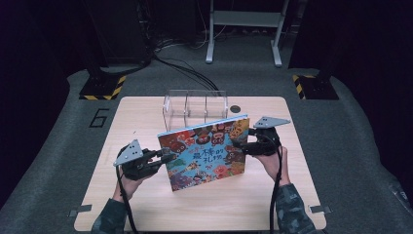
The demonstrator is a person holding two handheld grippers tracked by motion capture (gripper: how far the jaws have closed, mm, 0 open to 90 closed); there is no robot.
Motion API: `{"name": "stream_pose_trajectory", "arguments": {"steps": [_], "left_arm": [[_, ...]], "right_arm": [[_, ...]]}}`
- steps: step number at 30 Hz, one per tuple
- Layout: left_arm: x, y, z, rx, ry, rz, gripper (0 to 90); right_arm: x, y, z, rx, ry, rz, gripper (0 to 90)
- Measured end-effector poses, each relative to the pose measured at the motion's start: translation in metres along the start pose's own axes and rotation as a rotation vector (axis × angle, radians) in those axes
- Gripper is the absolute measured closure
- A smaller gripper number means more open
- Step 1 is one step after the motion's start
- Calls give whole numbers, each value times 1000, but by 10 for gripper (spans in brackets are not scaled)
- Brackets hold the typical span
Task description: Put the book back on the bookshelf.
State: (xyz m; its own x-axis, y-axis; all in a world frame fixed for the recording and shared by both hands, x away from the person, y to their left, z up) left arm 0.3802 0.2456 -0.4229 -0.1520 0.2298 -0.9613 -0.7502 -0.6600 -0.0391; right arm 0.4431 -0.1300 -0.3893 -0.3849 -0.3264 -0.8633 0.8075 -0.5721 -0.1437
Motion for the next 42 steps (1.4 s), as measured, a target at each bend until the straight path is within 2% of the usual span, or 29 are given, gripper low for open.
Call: {"name": "stream_pose_trajectory", "arguments": {"steps": [3, 6, 7, 8, 10, 11, 14, 15, 17, 19, 25, 30, 36, 42], "left_arm": [[-1, 1, 0, -4, -9, -3, 705], [-1, 1, 0, -11, -16, 0, 694], [-4, 2, 0, -6, -26, -13, 678], [-5, 4, 0, 0, -31, -1, 667], [-8, 4, -1, 9, -37, -12, 626], [-9, 6, -1, 11, -39, 4, 604], [-13, 4, -2, 27, -25, 4, 587], [-15, 3, -2, 43, -30, 17, 590], [-20, 2, -3, 47, -21, 14, 590], [-25, 2, -3, 40, -29, 4, 584], [-44, 2, -2, 37, -37, 25, 526], [-56, -1, -3, 41, -51, 41, 560], [-65, -2, -3, 42, -104, 11, 564], [-72, -5, -3, 56, -160, 11, 597]], "right_arm": [[2, -2, -2, 31, 5, -9, 347], [2, -1, 0, 41, 15, -8, 389], [2, -2, 1, 46, 17, -7, 400], [3, -2, 1, 47, 19, -6, 406], [4, -2, 2, 48, 27, -5, 420], [5, -3, 3, 52, 33, -7, 427], [6, -3, 5, 50, 44, -5, 439], [7, -3, 5, 50, 45, -5, 441], [7, -4, 6, 51, 47, -1, 446], [8, -3, 6, 49, 51, 0, 449], [8, -3, 7, 48, 53, 0, 460], [9, -4, 8, 48, 54, -4, 461], [9, -3, 8, 47, 53, 2, 461], [8, -3, 8, 48, 52, 3, 461]]}}
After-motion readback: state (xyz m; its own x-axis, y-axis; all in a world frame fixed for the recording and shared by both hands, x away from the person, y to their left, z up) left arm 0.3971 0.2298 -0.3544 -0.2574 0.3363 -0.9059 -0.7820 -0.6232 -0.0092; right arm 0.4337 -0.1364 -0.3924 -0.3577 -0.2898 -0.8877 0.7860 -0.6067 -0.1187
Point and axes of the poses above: each handheld gripper's, and its own axes: z roughly backward along the jaws, x roughly out of its underside, y roughly to its right, the point moved 2 cm from there along -z, roughly forward along the jaws, and after that the axes turned 9 degrees about -x, right-handed, at the moved point
